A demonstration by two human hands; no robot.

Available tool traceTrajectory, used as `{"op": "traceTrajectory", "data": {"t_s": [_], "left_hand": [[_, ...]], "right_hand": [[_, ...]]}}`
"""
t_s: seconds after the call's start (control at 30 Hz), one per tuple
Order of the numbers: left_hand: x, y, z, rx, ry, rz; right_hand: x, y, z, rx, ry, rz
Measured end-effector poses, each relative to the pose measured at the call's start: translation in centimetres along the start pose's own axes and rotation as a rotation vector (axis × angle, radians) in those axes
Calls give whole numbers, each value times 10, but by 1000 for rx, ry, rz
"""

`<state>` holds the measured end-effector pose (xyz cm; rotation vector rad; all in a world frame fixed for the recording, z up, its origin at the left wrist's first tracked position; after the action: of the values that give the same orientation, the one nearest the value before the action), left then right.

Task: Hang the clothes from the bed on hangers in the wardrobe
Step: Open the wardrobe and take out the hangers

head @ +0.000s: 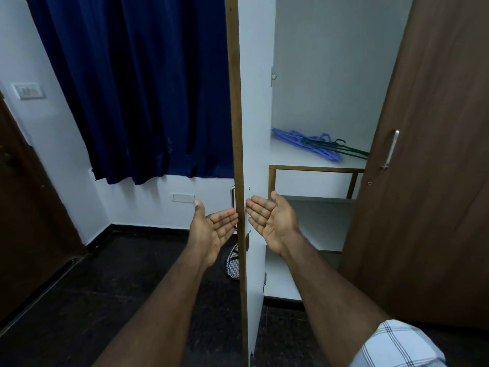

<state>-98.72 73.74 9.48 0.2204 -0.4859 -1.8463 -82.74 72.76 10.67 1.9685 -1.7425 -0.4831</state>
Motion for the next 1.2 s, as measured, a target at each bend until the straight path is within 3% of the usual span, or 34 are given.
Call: {"op": "traceTrajectory", "data": {"t_s": [0.3,0.63,0.9,1.2], "left_hand": [[0,32,-40,33,-119,-161],[-55,158,-116,-9,-252,-299],[-124,284,-159,-47,-270,-384],[-219,361,-150,-83,-220,-402]], "right_hand": [[15,-23,-12,-19,7,50],[67,-182,-81,-49,-102,348],[93,-302,-181,-54,-185,409],[57,-369,-261,-6,-231,421]]}}
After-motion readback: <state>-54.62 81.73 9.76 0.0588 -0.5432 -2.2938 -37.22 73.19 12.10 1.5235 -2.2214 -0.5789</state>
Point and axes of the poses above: each hand's wrist, its own x-axis away from the middle knuckle, its own y-axis out of the palm, z = x × y, the point moved 4 cm from there along -x, towards the middle knuckle, and after that the axes turned 8 degrees about -z, right-handed, at the moved point
